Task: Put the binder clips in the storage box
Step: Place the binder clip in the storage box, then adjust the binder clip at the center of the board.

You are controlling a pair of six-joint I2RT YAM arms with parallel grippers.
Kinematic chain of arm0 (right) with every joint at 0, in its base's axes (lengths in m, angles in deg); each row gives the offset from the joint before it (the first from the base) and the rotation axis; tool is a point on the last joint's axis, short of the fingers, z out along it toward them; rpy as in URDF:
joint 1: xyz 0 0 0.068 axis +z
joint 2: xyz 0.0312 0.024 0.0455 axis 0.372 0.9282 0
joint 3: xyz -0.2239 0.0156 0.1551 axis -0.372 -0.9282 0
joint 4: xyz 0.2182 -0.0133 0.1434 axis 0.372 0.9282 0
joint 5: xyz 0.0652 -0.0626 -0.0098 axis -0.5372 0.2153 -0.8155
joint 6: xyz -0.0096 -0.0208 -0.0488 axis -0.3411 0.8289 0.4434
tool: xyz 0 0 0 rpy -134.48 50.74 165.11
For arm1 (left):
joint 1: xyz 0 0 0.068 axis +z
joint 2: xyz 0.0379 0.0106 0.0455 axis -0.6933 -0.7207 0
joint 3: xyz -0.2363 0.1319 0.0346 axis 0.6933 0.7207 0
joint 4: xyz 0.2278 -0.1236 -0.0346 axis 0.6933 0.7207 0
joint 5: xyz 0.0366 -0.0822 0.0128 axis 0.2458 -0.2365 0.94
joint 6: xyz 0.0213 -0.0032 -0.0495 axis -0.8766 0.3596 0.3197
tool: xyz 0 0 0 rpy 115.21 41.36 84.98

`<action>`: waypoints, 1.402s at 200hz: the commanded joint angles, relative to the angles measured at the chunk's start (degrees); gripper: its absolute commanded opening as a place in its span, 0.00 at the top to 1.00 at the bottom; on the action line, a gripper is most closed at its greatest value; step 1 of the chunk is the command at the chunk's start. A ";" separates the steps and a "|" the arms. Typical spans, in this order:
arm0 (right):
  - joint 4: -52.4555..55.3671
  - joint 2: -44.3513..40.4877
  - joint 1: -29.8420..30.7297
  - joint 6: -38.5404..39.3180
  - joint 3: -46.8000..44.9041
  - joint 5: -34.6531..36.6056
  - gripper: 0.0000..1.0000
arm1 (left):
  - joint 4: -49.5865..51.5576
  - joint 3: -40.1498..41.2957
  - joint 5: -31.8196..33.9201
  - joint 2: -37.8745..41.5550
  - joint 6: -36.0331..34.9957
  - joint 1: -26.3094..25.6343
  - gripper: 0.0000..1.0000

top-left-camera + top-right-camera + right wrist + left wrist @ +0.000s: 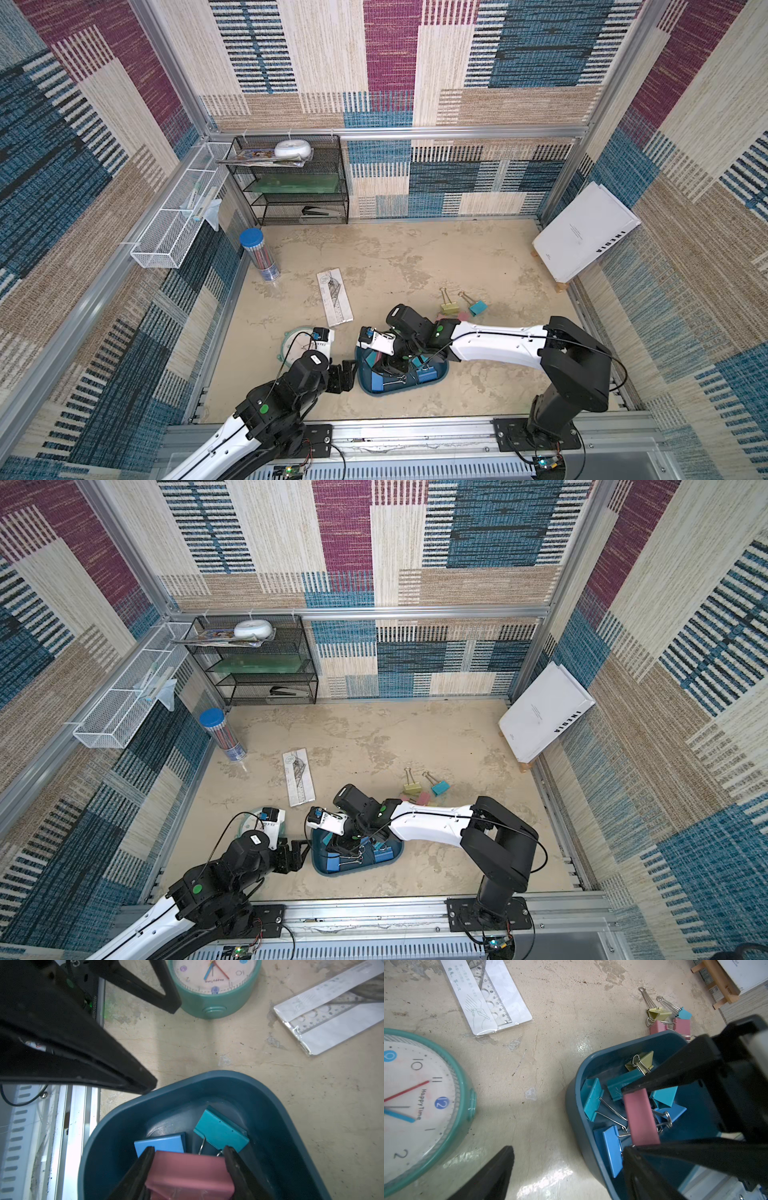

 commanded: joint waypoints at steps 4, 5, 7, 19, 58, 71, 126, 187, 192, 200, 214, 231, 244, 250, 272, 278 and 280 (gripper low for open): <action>-1.88 0.87 0.75 0.54 0.17 0.34 0.48 | -0.34 0.02 0.46 0.14 -0.30 -0.02 0.14; -1.89 0.90 0.73 0.57 0.10 0.35 0.48 | -0.34 0.02 0.49 0.11 -0.29 -0.01 0.14; -1.94 0.98 0.76 0.69 0.05 0.36 0.48 | -0.34 -0.04 0.51 0.13 -0.29 -0.01 0.14; -2.17 1.48 0.80 0.89 0.07 0.36 0.47 | -0.36 -0.05 0.40 0.07 -0.32 0.00 0.14; -2.46 2.42 0.98 0.98 0.22 0.65 0.34 | -0.32 0.02 0.41 0.21 -0.29 0.00 0.14; -2.75 1.96 1.00 0.66 -0.14 0.20 0.28 | -0.34 -0.03 0.44 0.16 -0.29 0.00 0.14; -1.95 -8.49 -2.10 -2.71 -0.41 6.69 0.25 | -0.43 0.08 0.34 0.10 -0.38 0.00 0.14; 6.14 -20.16 -26.88 -27.16 -5.42 18.35 0.51 | -0.67 0.11 -0.22 0.19 -0.59 0.00 0.14; 6.74 -20.44 -29.83 -28.97 -6.06 18.03 0.56 | -0.76 0.11 -0.27 0.24 -0.56 0.00 0.14; 7.67 -20.76 -34.29 -31.57 -7.26 16.89 0.62 | -0.78 0.09 -0.26 0.23 -0.63 0.00 0.14; 7.86 -21.85 -40.68 -34.94 -9.96 14.90 0.69 | -0.78 0.11 -0.31 0.18 -0.64 0.00 0.14; 7.77 -23.11 -43.63 -35.01 -12.54 19.09 0.66 | -0.74 0.09 -0.32 0.27 -0.63 0.00 0.14; 7.73 -22.68 -43.93 -32.86 -13.20 21.57 0.65 | -0.82 0.18 -0.36 0.34 -0.64 0.00 0.14; 7.55 -22.25 -43.97 -32.25 -13.37 22.59 0.67 | -0.85 0.20 -0.42 0.34 -0.75 0.00 0.14; 4.70 -19.38 -44.20 -30.86 -13.12 18.56 0.76 | -0.83 0.19 -0.37 0.25 -0.71 0.00 0.14; 4.37 -18.20 -44.20 -30.95 -12.48 17.53 0.80 | -0.86 0.20 -0.37 0.21 -0.66 0.00 0.14; 4.35 -17.72 -44.20 -30.95 -12.15 17.31 0.81 | -0.87 0.20 -0.37 0.22 -0.64 0.00 0.14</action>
